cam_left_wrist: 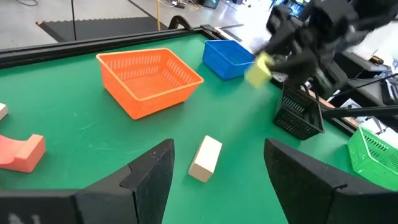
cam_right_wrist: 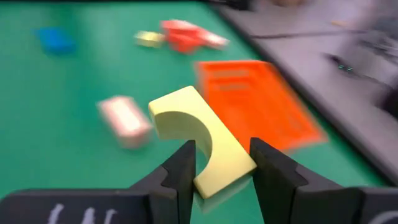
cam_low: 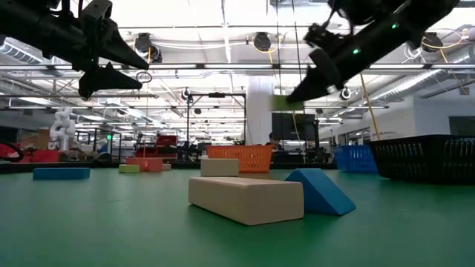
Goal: Sort & place blocks by color
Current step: Put the middle green block into the blue bin, then put the middle brown block into the orange bin
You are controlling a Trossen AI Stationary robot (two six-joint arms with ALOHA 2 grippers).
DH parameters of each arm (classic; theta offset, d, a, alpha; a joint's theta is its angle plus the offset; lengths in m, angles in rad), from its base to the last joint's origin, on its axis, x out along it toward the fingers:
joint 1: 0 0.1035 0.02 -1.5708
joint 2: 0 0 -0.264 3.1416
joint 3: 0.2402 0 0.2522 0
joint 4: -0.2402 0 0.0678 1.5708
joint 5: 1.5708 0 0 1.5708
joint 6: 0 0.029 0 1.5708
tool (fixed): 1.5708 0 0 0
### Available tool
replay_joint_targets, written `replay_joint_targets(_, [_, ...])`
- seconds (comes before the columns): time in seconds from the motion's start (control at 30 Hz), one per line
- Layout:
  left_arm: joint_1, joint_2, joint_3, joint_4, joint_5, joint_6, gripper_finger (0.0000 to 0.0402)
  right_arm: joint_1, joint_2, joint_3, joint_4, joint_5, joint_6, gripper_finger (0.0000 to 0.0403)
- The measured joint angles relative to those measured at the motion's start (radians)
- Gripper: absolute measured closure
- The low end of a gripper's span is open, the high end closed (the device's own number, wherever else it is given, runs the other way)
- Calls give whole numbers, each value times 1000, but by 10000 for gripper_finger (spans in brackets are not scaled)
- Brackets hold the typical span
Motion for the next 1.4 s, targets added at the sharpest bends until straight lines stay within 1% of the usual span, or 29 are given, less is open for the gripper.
replay_joint_targets(0.1, [0,0,0,11,-2,3,153,-31,-102,0,-189,142,67,290])
replay_joint_targets(0.17, [0,0,0,18,-7,3,153,-58,-154,0,-317,213,151,290])
replay_joint_targets(0.23, [0,0,0,21,-15,1,153,-91,-187,0,-442,240,262,290])
replay_joint_targets(0.3, [0,0,0,22,-19,-1,153,-124,-201,0,-558,244,368,290])
replay_joint_targets(0.4, [0,0,0,22,-25,0,153,-169,-201,0,-690,244,473,290])
replay_joint_targets(0.53, [0,0,0,22,-25,4,153,-216,-186,0,-761,242,522,284])
replay_joint_targets(0.7, [0,0,0,21,-25,6,153,-252,-182,0,-758,239,520,248])
replay_joint_targets(0.93, [0,0,0,13,-25,6,153,-292,-182,0,-758,174,507,221])
replay_joint_targets(1.03, [0,0,0,13,-26,20,153,-299,-182,0,-735,160,468,207])
replay_joint_targets(1.07, [0,0,0,13,-26,27,153,-299,-182,0,-705,140,451,202])
replay_joint_targets(1.1, [0,0,0,13,-26,32,153,-296,-182,0,-653,94,427,199])
replay_joint_targets(1.23, [0,0,0,13,-26,54,153,-255,-177,0,-311,-206,298,195])
replay_joint_targets(1.27, [0,0,0,13,-26,61,153,-236,-164,1,-213,-262,265,195])
replay_joint_targets(1.3, [0,0,0,13,-26,65,153,-215,-149,2,-134,-298,230,196])
replay_joint_targets(1.33, [0,0,0,13,-26,67,153,-191,-133,2,-68,-312,195,198])
replay_joint_targets(1.4, [0,0,0,12,-26,67,153,-141,-84,1,50,-312,115,201])
